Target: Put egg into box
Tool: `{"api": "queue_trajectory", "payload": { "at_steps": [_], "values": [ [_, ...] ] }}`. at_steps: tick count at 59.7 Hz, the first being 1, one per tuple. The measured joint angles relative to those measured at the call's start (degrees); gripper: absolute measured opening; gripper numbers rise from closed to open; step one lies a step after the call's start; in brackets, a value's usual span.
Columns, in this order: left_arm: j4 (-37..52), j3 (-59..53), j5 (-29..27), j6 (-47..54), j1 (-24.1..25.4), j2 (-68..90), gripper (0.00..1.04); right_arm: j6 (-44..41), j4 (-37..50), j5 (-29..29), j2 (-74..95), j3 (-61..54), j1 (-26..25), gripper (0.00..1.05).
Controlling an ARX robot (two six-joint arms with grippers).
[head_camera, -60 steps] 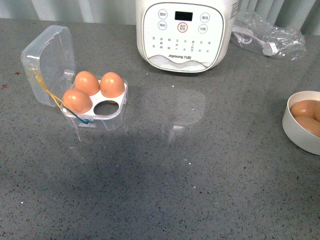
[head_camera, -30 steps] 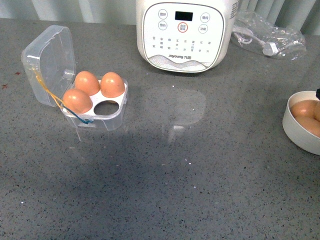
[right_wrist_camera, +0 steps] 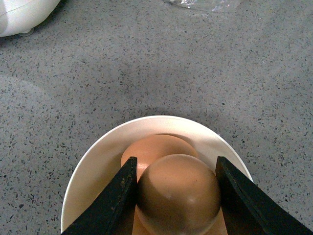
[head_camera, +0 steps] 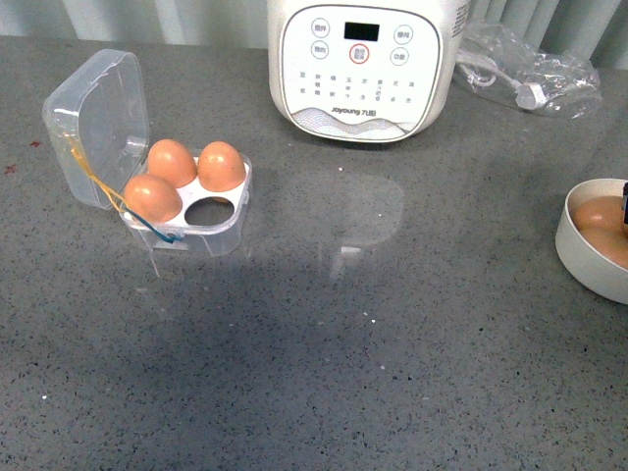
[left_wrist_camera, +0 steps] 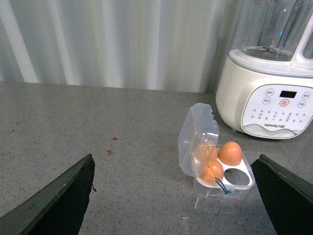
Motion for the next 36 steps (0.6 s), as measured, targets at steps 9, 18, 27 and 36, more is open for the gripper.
{"api": "queue_trajectory", "payload": {
  "at_steps": [9, 18, 27, 36],
  "values": [
    [0.00, 0.00, 0.00, 0.00, 0.00, 0.00, 0.98, -0.59, -1.64, -1.14, -2.62, -0.02, 0.46, 0.41],
    [0.00, 0.00, 0.00, 0.00, 0.00, 0.00, 0.98, -1.51, -6.29, -6.25, -8.09, 0.20, 1.31, 0.40],
    [0.00, 0.00, 0.00, 0.00, 0.00, 0.00, 0.98, -3.78, -12.72, -15.96, -12.26, 2.03, 3.32, 0.40],
    [0.00, 0.00, 0.00, 0.00, 0.00, 0.00, 0.98, -6.88, -15.76, -23.39, -11.08, 6.14, 6.91, 0.40]
  ]
}}
